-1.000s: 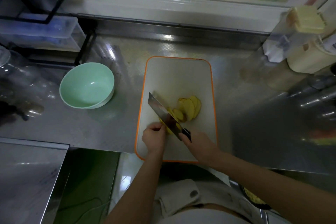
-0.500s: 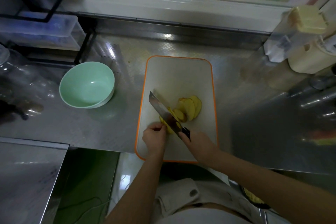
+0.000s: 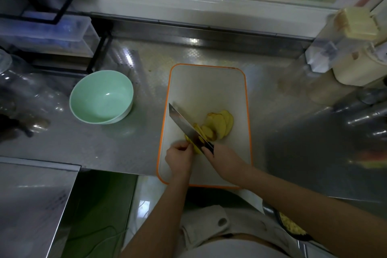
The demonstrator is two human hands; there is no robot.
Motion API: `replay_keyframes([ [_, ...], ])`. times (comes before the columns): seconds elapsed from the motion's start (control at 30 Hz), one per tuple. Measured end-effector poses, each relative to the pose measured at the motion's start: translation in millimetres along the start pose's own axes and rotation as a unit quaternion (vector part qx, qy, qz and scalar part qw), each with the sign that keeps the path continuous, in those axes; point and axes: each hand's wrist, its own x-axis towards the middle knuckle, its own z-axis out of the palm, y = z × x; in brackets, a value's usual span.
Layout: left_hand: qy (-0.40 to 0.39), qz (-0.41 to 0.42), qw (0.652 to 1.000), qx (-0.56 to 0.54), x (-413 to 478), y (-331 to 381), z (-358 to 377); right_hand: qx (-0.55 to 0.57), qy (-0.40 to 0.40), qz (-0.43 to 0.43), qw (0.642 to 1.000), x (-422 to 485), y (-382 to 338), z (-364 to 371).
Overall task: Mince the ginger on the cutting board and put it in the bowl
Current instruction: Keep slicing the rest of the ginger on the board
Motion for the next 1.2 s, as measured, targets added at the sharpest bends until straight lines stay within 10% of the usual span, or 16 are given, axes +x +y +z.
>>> replay_keyframes([
  [1.2, 0.009, -0.002, 0.999, 0.031, 5, -3, 2, 0.038, 0.002, -0.001, 0.999, 20, 14, 9],
])
